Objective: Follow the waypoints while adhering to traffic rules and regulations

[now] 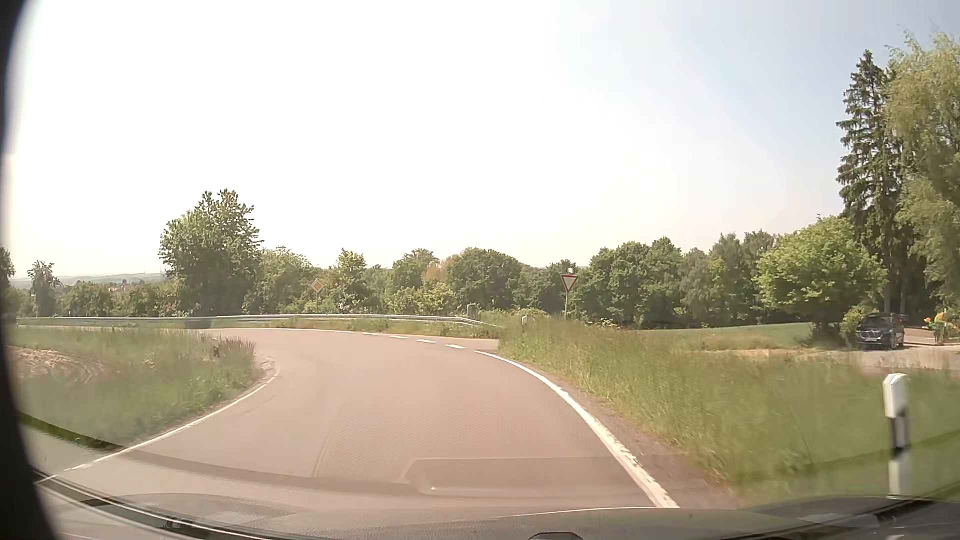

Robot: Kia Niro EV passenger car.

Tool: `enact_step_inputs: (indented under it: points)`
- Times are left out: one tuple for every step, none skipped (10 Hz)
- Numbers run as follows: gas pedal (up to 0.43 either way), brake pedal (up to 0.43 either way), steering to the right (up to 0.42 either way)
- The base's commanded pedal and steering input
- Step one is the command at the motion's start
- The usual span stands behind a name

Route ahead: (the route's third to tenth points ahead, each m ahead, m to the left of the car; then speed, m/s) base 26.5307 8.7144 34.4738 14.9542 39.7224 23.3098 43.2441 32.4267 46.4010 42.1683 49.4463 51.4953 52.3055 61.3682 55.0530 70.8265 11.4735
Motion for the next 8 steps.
enact_step_inputs:
  points:
    - [0.079,0.000,-0.069]
    - [0.059,0.000,-0.079]
    - [0.028,0.000,-0.090]
    - [0.028,0.000,-0.095]
    - [0.020,0.000,-0.097]
    - [0.008,0.000,-0.100]
    - [0.008,0.000,-0.107]
    - [0.008,0.000,-0.112]
